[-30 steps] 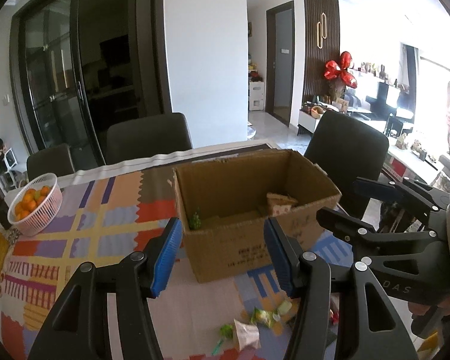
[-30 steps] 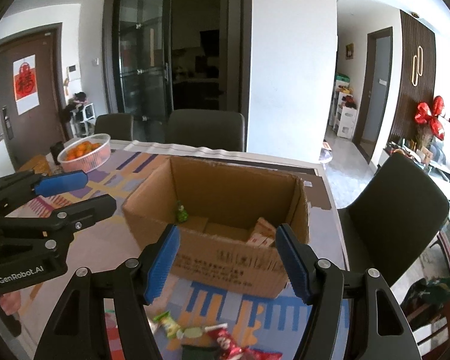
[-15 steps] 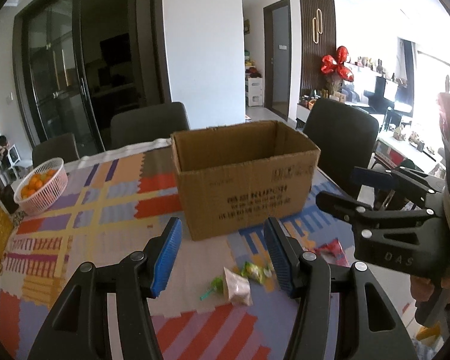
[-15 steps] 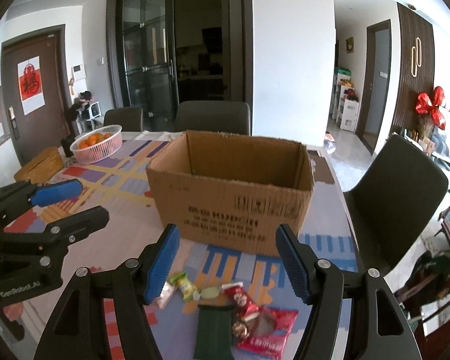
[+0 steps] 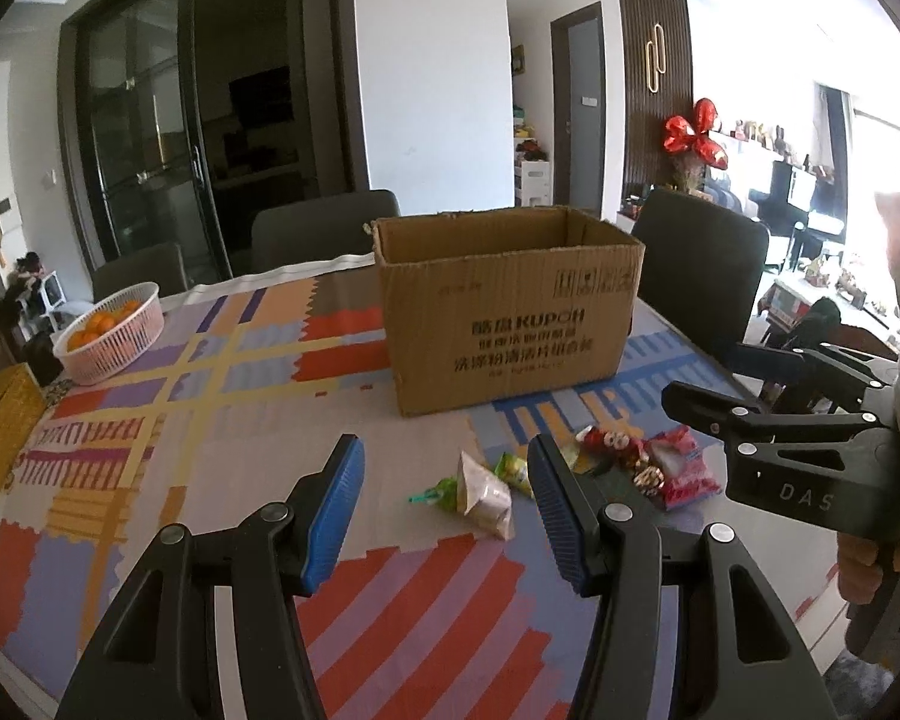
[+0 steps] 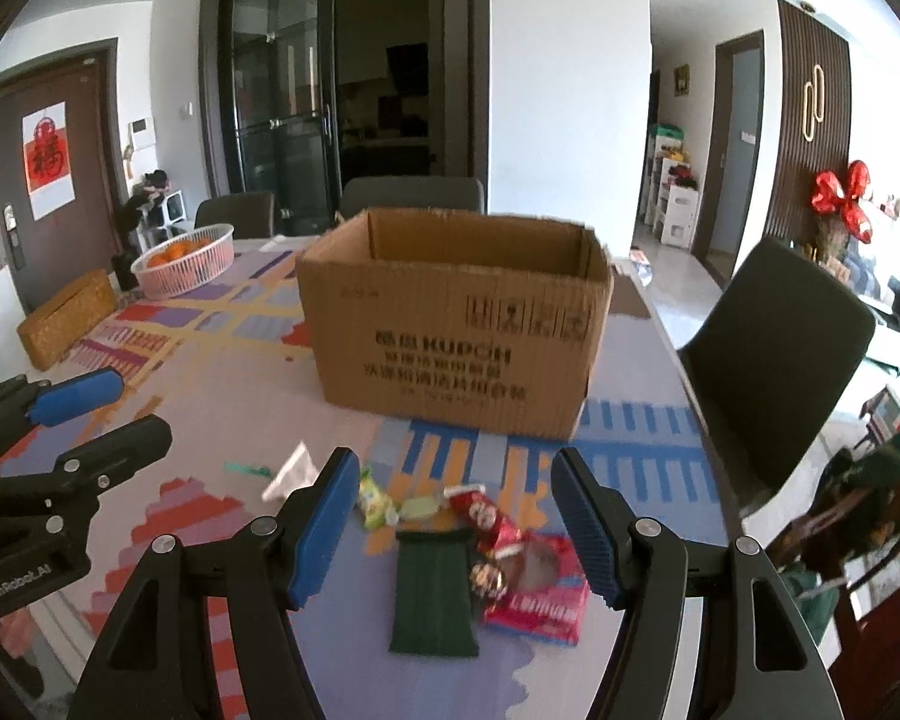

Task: Organize snacks
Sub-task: 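Withdraw both tools from the box back toward the remaining snacks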

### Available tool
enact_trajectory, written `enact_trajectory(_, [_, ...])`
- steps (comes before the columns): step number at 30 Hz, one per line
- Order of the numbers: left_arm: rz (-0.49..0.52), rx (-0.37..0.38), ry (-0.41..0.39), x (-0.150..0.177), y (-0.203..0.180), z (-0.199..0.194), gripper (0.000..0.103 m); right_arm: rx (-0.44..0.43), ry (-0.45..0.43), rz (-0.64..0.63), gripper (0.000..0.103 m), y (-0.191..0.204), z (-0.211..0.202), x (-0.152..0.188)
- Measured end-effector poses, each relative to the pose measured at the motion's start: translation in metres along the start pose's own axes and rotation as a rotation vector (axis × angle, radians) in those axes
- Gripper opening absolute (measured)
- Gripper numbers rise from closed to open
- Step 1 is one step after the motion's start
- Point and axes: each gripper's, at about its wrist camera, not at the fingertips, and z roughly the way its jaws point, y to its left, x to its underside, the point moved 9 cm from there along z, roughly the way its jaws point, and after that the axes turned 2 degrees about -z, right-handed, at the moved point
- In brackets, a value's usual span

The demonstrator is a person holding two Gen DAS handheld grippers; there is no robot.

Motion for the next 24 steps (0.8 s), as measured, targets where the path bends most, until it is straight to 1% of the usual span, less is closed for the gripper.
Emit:
enact_trajectory(7, [0.035,-0.014,-0.011,0.023,-0.006,0.007,0.056,-0.003,0.068,0.053,0.067,-0.004,0.011,0.032])
enact_trajectory(14, [0.021,0.014,0.030,0.043,-0.012,0.029,0.056,0.016,0.128,0.083,0.067,-0.012,0.024,0.060])
enact_trajectory(21, [-0.009,0.055,0.095,0.058,-0.014,0.053,0.055,0.007,0.163,0.085,0.066,-0.012,0.038,0.072])
enact_trajectory(24, [-0.005,0.055,0.103,0.059,-0.015,0.063,0.053,0.003,0.163,0.075,0.062,-0.010,0.041,0.073])
